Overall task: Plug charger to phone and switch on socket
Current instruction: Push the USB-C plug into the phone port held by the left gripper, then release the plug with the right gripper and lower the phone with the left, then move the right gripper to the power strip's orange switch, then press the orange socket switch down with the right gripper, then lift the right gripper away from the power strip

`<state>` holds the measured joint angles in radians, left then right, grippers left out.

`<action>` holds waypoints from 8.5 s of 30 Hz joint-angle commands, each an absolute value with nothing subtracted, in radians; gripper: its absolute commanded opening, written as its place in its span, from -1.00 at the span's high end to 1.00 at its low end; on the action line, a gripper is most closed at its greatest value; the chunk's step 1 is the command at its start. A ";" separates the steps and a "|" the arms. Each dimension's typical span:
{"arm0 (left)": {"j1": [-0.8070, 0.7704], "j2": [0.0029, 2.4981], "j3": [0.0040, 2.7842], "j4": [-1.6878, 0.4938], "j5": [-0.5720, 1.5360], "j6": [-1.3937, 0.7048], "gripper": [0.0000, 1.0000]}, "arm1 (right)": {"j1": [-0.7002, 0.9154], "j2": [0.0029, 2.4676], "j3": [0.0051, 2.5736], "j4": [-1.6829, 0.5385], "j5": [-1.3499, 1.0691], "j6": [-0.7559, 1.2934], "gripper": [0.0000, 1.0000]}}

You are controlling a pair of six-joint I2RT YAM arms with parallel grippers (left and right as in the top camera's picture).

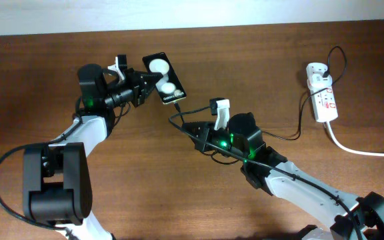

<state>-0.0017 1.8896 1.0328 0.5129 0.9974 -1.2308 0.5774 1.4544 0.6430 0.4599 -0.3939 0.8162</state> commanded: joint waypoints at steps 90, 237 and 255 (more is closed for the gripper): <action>-0.111 1.885 1.052 -0.139 0.488 -0.499 1.00 | 0.502 0.994 0.636 -0.207 -0.160 0.423 -0.79; -0.166 1.288 1.216 -0.751 0.265 -0.181 -0.98 | 0.204 0.843 1.304 -0.966 -0.158 0.146 -0.61; -0.166 1.288 1.216 -0.751 0.265 -0.181 -0.98 | 0.204 0.843 1.304 -0.991 -0.157 0.146 -0.70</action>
<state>-0.1627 1.2942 1.2030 -0.7525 0.2714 -0.2008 0.1963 0.8452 1.2991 -0.9955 -0.1555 0.1501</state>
